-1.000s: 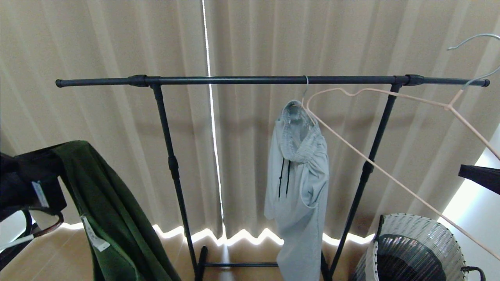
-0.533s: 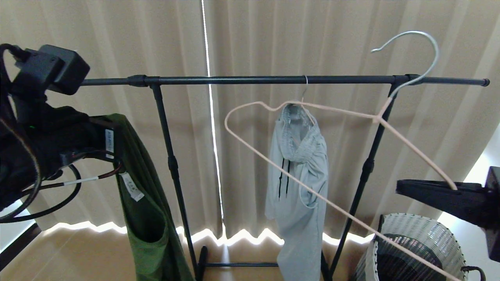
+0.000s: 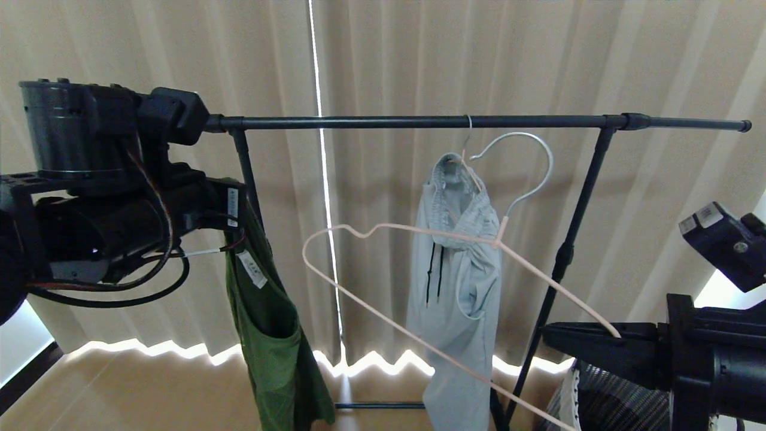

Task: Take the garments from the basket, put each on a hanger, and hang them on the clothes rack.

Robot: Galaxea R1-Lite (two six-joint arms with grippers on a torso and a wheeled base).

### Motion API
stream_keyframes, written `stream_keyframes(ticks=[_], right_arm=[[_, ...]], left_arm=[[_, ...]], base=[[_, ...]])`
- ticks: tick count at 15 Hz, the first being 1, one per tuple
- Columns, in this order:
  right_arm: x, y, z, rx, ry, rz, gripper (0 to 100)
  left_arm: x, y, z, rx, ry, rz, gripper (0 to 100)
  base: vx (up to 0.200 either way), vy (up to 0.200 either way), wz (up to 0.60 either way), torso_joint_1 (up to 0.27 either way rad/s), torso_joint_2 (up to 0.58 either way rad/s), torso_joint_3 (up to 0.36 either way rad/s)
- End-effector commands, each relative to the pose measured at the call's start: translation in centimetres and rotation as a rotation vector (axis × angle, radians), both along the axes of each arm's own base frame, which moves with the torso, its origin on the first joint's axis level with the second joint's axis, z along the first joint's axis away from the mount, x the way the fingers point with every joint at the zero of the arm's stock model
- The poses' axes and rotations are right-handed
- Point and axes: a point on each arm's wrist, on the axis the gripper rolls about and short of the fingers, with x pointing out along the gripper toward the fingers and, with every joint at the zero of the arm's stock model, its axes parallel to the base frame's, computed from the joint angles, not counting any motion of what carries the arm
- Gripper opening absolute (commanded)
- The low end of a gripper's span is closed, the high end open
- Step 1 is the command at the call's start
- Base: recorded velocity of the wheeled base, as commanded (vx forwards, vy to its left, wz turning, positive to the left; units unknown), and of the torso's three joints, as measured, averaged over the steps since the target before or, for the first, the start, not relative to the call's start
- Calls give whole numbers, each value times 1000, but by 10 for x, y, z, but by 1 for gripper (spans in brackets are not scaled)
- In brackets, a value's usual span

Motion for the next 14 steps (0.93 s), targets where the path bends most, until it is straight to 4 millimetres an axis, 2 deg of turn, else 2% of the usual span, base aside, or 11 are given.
stream_keyframes(ticks=[1,3,6,10,14], right_arm=[[4,10,-3,2,1,19,0],[11,20,-5,34,-9,18,0],[5,28,-7,34,4,62,0],[4,35,-7,51,28,77,0],[20,51,-12,45,23,57,0]], left_arm=[[7,-6,-5,5,17,-8,0],[12,-8,-5,5,14,15,0],[25,-12,-12,6,12,100,0],[23,-15,-12,-18,11,95,0],[19,-20,-10,-32,8,79,0]], base=[[0,0,0,0,0,0],[0,0,0,0,0,0],[0,0,0,0,0,0],[0,0,0,0,0,0],[0,0,0,0,0,0]])
